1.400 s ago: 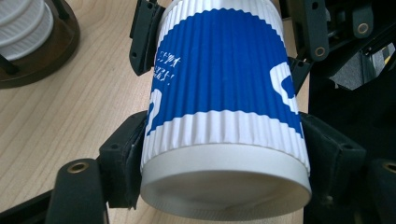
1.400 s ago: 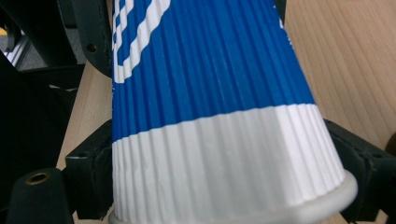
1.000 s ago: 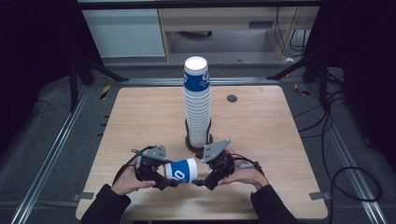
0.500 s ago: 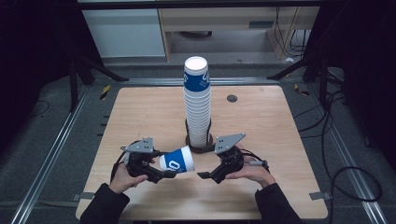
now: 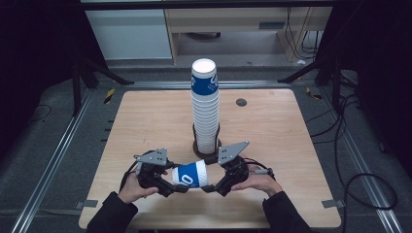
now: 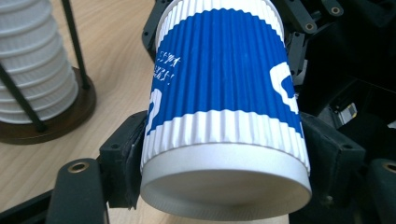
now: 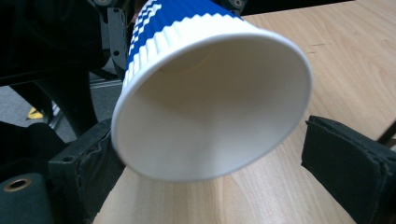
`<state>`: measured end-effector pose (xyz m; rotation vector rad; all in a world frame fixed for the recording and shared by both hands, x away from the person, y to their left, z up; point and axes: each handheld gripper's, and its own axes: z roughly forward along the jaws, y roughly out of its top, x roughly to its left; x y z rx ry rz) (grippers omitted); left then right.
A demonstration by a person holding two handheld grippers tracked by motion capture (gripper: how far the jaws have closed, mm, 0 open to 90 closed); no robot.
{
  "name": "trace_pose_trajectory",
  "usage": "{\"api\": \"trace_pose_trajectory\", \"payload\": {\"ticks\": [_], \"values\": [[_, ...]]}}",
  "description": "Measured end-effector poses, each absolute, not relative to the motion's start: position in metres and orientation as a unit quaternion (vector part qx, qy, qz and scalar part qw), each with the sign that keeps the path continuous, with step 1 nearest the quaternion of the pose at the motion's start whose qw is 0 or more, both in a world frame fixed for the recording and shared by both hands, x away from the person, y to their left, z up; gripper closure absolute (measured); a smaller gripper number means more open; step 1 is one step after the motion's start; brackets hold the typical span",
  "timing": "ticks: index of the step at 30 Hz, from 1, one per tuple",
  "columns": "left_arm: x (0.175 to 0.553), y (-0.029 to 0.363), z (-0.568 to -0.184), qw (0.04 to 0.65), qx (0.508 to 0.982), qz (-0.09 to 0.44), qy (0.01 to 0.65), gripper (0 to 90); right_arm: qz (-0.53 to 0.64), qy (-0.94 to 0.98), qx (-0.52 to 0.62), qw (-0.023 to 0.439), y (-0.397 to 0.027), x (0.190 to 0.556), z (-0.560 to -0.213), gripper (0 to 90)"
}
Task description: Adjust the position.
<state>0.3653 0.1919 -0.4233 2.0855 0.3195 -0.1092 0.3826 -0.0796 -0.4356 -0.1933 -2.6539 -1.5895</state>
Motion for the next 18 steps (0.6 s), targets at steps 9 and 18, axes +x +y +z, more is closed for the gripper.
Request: {"api": "trace_pose_trajectory", "payload": {"ticks": [9, 18], "values": [[0.3629, 0.1846, -0.4268, 0.484, 0.865, -0.059, 0.116, 25.0, -0.515, -0.855, -0.045, 0.043, -0.0741, 0.3793, -0.4381, 10.4], [0.3635, 0.1836, -0.4276, 0.479, 0.868, -0.063, 0.118, 25.1, -0.513, -0.856, -0.039, 0.048, -0.0754, 0.3788, -0.4387, 15.0]]}}
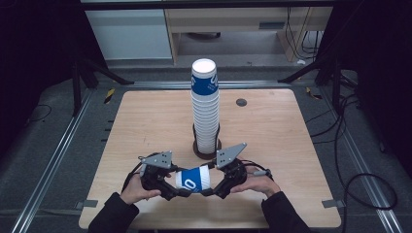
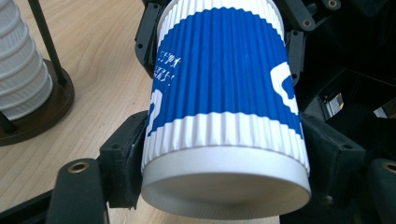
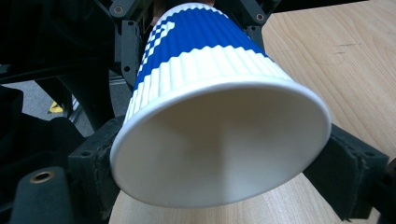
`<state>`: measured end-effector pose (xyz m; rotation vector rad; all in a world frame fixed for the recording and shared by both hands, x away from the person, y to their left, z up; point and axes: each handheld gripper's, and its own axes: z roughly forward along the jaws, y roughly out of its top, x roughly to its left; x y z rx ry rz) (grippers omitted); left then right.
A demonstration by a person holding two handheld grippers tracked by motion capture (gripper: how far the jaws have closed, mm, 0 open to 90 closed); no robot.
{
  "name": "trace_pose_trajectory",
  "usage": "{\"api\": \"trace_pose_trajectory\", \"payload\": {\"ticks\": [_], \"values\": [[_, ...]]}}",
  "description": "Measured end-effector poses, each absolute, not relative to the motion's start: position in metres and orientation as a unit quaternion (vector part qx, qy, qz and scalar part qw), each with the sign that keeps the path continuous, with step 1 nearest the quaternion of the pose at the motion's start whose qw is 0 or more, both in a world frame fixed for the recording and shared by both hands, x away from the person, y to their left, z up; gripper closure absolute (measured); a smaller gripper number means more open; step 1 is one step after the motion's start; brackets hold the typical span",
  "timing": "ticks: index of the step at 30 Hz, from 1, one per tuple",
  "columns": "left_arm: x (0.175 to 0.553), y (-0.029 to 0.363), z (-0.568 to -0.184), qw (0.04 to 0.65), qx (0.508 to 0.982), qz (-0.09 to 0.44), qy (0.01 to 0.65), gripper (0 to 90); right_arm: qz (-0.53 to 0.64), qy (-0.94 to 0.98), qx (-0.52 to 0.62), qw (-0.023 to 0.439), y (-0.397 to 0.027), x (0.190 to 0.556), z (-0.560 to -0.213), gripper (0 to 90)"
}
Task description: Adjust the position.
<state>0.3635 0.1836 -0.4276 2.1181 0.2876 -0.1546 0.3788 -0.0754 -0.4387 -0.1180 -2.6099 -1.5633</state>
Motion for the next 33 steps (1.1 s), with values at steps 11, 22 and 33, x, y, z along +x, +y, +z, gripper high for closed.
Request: {"api": "trace_pose_trajectory", "payload": {"ticks": [11, 22, 33], "values": [[0.367, 0.192, -0.426, 0.455, 0.879, -0.039, 0.138, 17.8, -0.503, -0.862, -0.056, 0.027, -0.085, 0.383, -0.434, 15.3], [0.366, 0.180, -0.439, 0.375, 0.918, -0.011, 0.132, 15.7, -0.453, -0.890, -0.054, 0.017, -0.076, 0.382, -0.444, 15.1], [0.359, 0.163, -0.447, 0.333, 0.937, -0.015, 0.106, 17.5, -0.416, -0.908, -0.034, 0.029, -0.058, 0.377, -0.455, 15.0]]}}
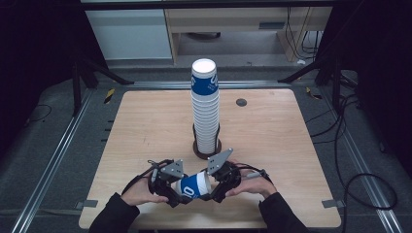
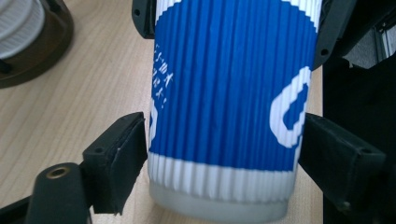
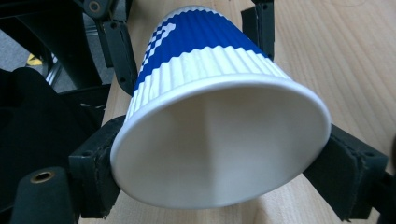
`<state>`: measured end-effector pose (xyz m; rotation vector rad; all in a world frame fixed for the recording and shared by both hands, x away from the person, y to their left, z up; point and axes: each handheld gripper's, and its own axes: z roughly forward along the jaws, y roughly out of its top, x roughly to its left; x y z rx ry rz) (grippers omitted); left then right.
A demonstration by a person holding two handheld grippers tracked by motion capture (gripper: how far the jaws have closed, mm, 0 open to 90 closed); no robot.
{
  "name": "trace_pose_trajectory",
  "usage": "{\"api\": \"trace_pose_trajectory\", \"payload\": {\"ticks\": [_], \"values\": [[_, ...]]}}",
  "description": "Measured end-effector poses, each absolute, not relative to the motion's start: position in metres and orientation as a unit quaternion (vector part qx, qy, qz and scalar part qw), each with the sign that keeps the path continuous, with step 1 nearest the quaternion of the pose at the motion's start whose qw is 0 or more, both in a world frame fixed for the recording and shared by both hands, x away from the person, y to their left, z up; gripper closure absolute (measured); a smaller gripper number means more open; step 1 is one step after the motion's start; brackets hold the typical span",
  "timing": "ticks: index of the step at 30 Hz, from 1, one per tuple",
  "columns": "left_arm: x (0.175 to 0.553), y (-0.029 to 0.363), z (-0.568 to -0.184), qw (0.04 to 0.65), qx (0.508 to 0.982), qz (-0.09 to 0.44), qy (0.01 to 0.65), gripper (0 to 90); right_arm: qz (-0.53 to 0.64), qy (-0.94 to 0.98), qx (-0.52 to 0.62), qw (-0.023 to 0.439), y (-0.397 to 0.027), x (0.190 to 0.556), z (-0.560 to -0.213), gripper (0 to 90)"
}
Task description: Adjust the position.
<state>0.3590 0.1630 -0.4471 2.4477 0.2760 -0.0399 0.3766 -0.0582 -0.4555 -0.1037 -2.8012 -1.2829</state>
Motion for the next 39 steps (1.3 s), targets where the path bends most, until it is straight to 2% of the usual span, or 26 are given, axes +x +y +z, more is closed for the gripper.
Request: {"api": "trace_pose_trajectory", "payload": {"ticks": [7, 15, 23, 32, 39], "values": [[0.358, 0.160, -0.450, 0.324, 0.940, -0.020, 0.103, 25.5, -0.417, -0.908, -0.028, 0.031, -0.056, 0.375, -0.454, 15.1], [0.359, 0.161, -0.450, 0.326, 0.939, -0.024, 0.101, 26.3, -0.417, -0.908, -0.030, 0.036, -0.056, 0.376, -0.454, 13.3], [0.368, 0.180, -0.444, 0.365, 0.921, -0.024, 0.130, 26.4, -0.461, -0.885, -0.067, 0.021, -0.069, 0.383, -0.442, 6.8], [0.371, 0.201, -0.428, 0.455, 0.876, 0.001, 0.159, 26.4, -0.521, -0.847, -0.108, 0.001, -0.089, 0.391, -0.430, 7.3], [0.368, 0.195, -0.428, 0.464, 0.873, 0.008, 0.151, 26.4, -0.538, -0.836, -0.104, 0.015, -0.085, 0.389, -0.428, 7.8]]}}
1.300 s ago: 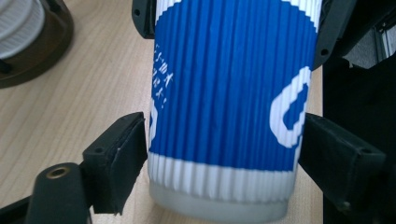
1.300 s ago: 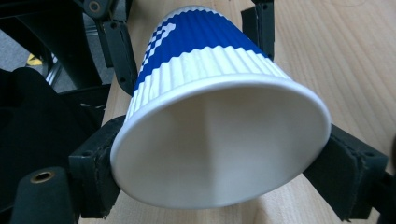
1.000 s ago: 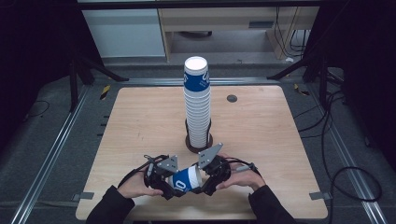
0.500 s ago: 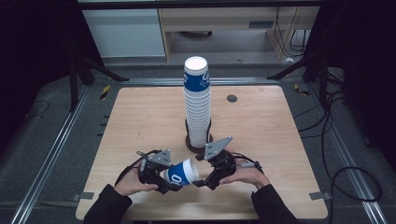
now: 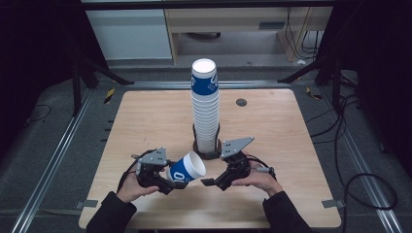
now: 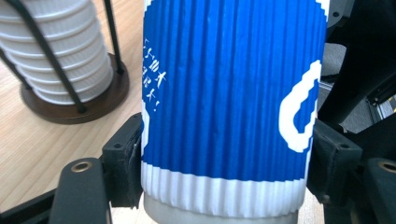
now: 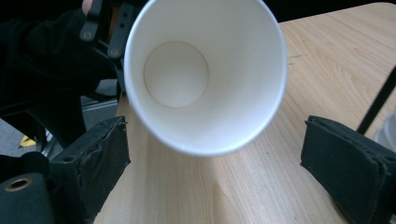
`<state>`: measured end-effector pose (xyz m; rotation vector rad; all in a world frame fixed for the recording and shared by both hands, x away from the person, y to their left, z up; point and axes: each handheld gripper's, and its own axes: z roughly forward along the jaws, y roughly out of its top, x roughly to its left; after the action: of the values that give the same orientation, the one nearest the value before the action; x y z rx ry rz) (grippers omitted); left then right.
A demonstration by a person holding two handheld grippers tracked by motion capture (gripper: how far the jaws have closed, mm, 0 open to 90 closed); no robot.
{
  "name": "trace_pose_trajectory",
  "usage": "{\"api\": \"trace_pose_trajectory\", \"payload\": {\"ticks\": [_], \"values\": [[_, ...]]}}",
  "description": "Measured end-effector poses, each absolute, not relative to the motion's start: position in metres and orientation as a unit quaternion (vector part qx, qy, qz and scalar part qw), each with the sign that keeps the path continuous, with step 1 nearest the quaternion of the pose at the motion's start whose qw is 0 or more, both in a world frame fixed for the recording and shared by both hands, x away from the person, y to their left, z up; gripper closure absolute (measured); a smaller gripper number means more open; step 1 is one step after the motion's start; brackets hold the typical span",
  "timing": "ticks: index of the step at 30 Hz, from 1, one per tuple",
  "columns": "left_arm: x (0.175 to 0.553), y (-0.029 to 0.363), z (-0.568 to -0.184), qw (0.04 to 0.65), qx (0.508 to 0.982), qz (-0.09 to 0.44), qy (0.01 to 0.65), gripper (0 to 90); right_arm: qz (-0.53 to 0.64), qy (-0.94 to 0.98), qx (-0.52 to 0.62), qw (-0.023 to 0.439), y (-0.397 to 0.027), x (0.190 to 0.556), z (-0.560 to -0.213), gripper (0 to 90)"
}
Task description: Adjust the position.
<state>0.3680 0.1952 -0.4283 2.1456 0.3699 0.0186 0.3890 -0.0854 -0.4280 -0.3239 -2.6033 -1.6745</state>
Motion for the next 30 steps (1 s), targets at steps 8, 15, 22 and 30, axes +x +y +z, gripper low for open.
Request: {"api": "trace_pose_trajectory", "payload": {"ticks": [8, 15, 22, 30], "values": [[0.364, 0.183, -0.433, 0.455, 0.880, 0.006, 0.139, 26.4, -0.548, -0.829, -0.105, 0.042, -0.079, 0.389, -0.432, 8.2], [0.361, 0.176, -0.435, 0.452, 0.882, 0.000, 0.132, 26.5, -0.545, -0.830, -0.103, 0.056, -0.073, 0.387, -0.435, 9.9], [0.362, 0.175, -0.438, 0.447, 0.885, -0.013, 0.132, 26.4, -0.540, -0.833, -0.100, 0.069, -0.073, 0.387, -0.436, 14.2], [0.365, 0.174, -0.441, 0.420, 0.896, -0.029, 0.140, 19.6, -0.513, -0.852, -0.094, 0.050, -0.073, 0.385, -0.435, 14.7]]}}
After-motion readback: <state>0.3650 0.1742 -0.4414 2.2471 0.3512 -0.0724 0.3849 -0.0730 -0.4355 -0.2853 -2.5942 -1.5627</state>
